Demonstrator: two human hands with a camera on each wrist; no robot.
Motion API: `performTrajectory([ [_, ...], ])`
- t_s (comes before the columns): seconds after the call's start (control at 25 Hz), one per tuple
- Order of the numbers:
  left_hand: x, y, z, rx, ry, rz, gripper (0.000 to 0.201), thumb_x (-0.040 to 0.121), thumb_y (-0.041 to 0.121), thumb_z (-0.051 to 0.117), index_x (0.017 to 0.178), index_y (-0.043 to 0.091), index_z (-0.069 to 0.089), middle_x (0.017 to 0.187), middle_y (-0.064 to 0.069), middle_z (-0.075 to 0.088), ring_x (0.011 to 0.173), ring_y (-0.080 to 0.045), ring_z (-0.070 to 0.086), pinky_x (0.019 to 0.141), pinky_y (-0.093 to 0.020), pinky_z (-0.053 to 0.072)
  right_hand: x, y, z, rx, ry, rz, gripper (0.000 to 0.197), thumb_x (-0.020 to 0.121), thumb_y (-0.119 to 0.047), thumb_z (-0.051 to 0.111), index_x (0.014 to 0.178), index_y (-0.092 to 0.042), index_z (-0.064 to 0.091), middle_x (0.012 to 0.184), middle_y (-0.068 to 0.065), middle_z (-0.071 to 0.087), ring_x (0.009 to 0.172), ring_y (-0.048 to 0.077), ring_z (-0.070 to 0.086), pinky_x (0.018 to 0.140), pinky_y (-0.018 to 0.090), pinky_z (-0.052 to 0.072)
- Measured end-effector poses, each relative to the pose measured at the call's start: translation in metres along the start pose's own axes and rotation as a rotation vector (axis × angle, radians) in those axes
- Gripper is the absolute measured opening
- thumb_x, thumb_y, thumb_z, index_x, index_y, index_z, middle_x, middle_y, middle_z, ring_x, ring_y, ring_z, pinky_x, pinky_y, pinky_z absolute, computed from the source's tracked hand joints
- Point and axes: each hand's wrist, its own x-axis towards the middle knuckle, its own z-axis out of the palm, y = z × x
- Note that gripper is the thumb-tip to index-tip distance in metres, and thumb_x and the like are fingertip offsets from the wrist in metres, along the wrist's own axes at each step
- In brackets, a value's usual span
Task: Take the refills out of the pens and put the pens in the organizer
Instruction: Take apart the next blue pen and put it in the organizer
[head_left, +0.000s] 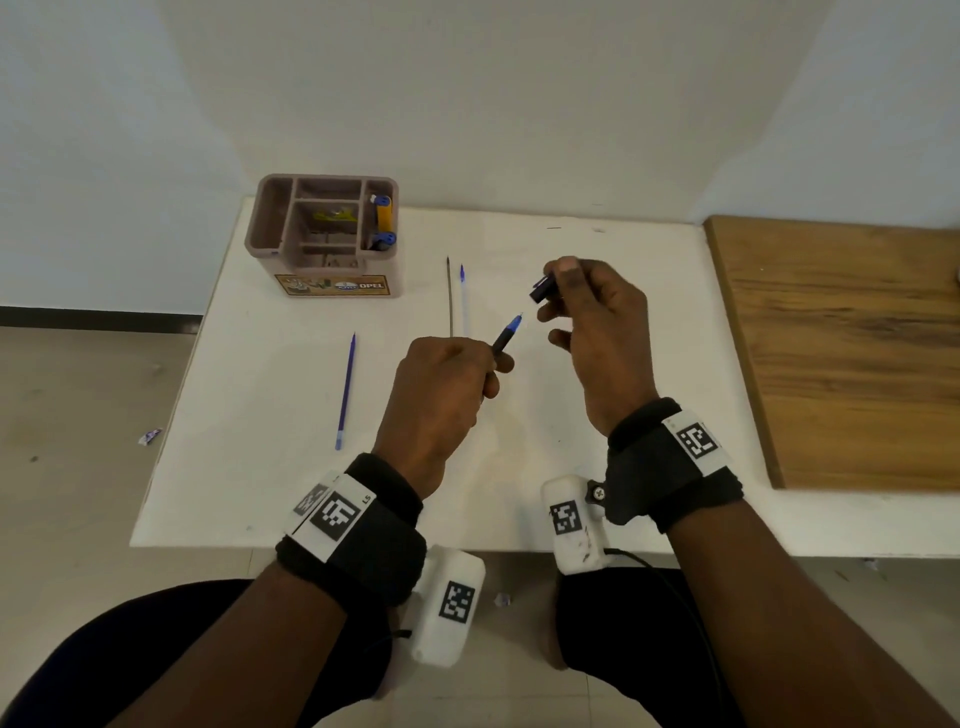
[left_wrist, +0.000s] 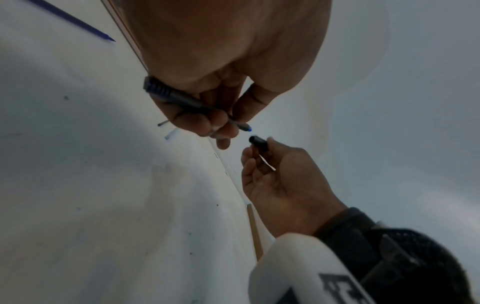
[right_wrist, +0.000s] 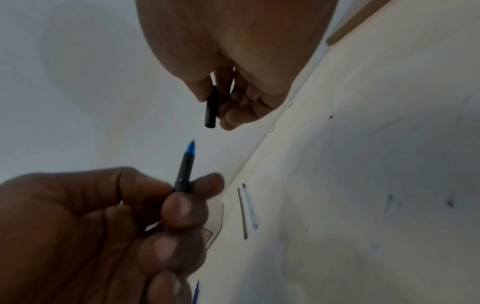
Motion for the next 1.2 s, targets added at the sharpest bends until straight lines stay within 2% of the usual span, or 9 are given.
performTrajectory([
  [0.12, 0.002, 0.002, -0.009, -0.037, 0.049, 0.027, 0.028, 0.098, 0.011, 0.049, 0.1, 0.004, 0.075, 0.074, -0.006, 0.064, 0.064, -0.014, 0.053, 0.061, -0.025, 0.045, 0.012, 0.006, -0.005, -0.043, 0.044, 0.015, 0.025, 0.106, -0.031, 0.054, 0.108, -0.013, 0.072, 0.09, -0.003, 0.075, 0.077, 0.01, 0.067, 0.074, 0.031, 0.056],
  [0.2, 0.004, 0.006, -0.015, -0.053, 0.084, 0.076, 0.025, 0.099, 0.011, 0.052, 0.107, 0.008, 0.075, 0.084, -0.007, 0.07, 0.072, -0.017, 0.061, 0.065, -0.024, 0.046, 0.014, 0.016, 0.0, -0.331, -0.047, -0.024, 0.025, 0.104, -0.034, 0.058, 0.115, -0.016, 0.07, 0.087, -0.005, 0.075, 0.078, 0.01, 0.069, 0.077, 0.028, 0.057],
  [0.32, 0.005, 0.007, -0.018, -0.034, 0.107, 0.082, 0.024, 0.098, 0.015, 0.06, 0.118, 0.018, 0.073, 0.1, -0.005, 0.076, 0.088, -0.018, 0.072, 0.068, -0.021, 0.045, 0.011, 0.031, 0.011, -0.676, -0.146, -0.066, 0.026, 0.098, -0.037, 0.066, 0.115, -0.016, 0.067, 0.087, -0.005, 0.072, 0.079, 0.009, 0.066, 0.066, 0.017, 0.045],
  [0.48, 0.002, 0.005, -0.019, -0.008, 0.06, 0.084, 0.029, 0.099, 0.025, 0.063, 0.127, 0.029, 0.069, 0.101, 0.001, 0.077, 0.091, -0.01, 0.075, 0.064, -0.018, 0.045, 0.014, 0.04, 0.015, -0.806, -0.148, -0.043, 0.022, 0.095, -0.035, 0.069, 0.104, -0.015, 0.071, 0.098, 0.005, 0.073, 0.092, 0.023, 0.068, 0.081, 0.037, 0.057],
  [0.6, 0.001, 0.004, -0.017, -0.011, 0.044, 0.086, 0.03, 0.099, 0.025, 0.063, 0.129, 0.027, 0.068, 0.102, 0.0, 0.077, 0.093, -0.012, 0.075, 0.069, -0.023, 0.049, 0.008, 0.042, 0.015, -0.903, -0.17, -0.03, 0.024, 0.098, -0.033, 0.066, 0.111, -0.013, 0.07, 0.103, 0.006, 0.073, 0.096, 0.025, 0.068, 0.086, 0.037, 0.057],
  [0.76, -0.001, 0.004, -0.016, -0.009, 0.057, 0.061, 0.022, 0.1, 0.027, 0.063, 0.119, 0.02, 0.072, 0.098, 0.002, 0.078, 0.093, -0.013, 0.076, 0.069, -0.028, 0.052, 0.004, 0.019, 0.012, -0.629, -0.043, -0.15, 0.024, 0.1, -0.04, 0.062, 0.102, -0.018, 0.071, 0.089, -0.006, 0.072, 0.084, 0.014, 0.068, 0.08, 0.03, 0.057],
  [0.88, -0.001, 0.004, -0.016, 0.025, 0.037, 0.078, 0.023, 0.1, 0.031, 0.063, 0.118, 0.02, 0.071, 0.099, 0.003, 0.078, 0.091, -0.012, 0.076, 0.068, -0.029, 0.055, -0.006, 0.002, 0.013, -0.323, -0.091, -0.128, 0.025, 0.099, -0.041, 0.065, 0.09, -0.018, 0.069, 0.077, -0.004, 0.07, 0.068, 0.012, 0.067, 0.063, 0.025, 0.056],
  [0.96, -0.001, 0.003, -0.013, 0.067, 0.014, 0.104, 0.023, 0.1, 0.033, 0.063, 0.118, 0.023, 0.071, 0.101, 0.005, 0.078, 0.089, -0.01, 0.076, 0.071, -0.031, 0.057, -0.01, 0.002, 0.017, -0.306, -0.135, -0.135, 0.026, 0.095, -0.041, 0.072, 0.089, -0.016, 0.071, 0.077, -0.003, 0.07, 0.067, 0.01, 0.066, 0.058, 0.021, 0.056],
  [1.2, 0.001, 0.0, -0.008, 0.406, 0.08, 0.393, 0.024, 0.101, 0.032, 0.061, 0.112, 0.019, 0.077, 0.091, 0.003, 0.079, 0.074, -0.009, 0.076, 0.08, -0.025, 0.057, -0.006, 0.008, 0.015, -0.309, -0.144, -0.177, 0.027, 0.095, -0.032, 0.073, 0.081, -0.01, 0.067, 0.071, 0.004, 0.07, 0.065, 0.024, 0.067, 0.067, 0.04, 0.06],
])
